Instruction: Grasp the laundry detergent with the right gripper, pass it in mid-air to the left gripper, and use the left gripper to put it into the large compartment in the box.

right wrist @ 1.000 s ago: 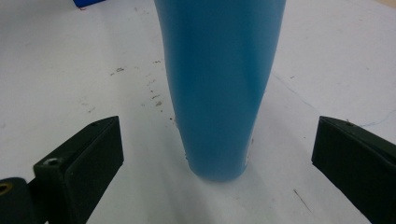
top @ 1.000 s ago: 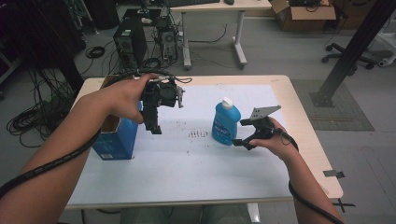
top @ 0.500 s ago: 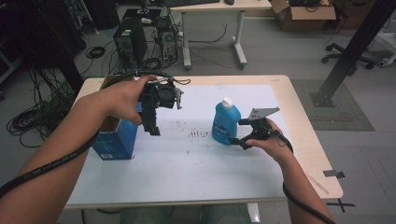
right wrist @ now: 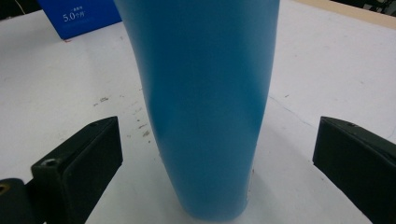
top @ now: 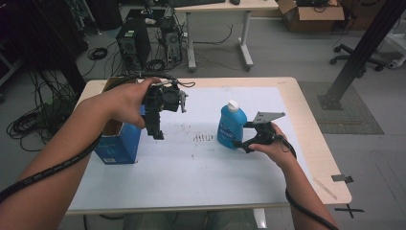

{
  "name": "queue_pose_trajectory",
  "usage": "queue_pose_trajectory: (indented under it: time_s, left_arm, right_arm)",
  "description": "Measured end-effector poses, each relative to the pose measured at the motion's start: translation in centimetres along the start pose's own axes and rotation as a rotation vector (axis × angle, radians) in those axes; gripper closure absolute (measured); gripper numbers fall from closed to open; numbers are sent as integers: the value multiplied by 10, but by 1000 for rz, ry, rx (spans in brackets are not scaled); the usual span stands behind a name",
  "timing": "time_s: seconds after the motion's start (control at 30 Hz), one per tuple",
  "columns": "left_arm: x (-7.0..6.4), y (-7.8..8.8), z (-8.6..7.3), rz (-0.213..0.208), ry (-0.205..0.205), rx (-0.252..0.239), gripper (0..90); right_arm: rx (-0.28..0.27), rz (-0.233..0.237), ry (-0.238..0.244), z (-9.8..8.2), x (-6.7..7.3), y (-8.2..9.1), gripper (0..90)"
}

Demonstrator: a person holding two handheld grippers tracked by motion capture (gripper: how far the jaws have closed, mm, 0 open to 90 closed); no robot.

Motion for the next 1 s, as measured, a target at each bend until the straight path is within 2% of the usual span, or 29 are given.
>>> queue_pose_trajectory:
  time_s: [1.0]
  left_arm:
    - [-1,2,1,6,-3,-5,2]
  right_arm:
    - [-76,-51,-15,5,1,-15,10]
Point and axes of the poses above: each handheld gripper's, and its own axes: y roughly backward along the jaws, z roughly out of its top, x roughly to its left, the point moved 9 cm from there along -y, roughly forward along the jaws, and after that the axes turned 4 degrees about -y, right-handed, at the moved point
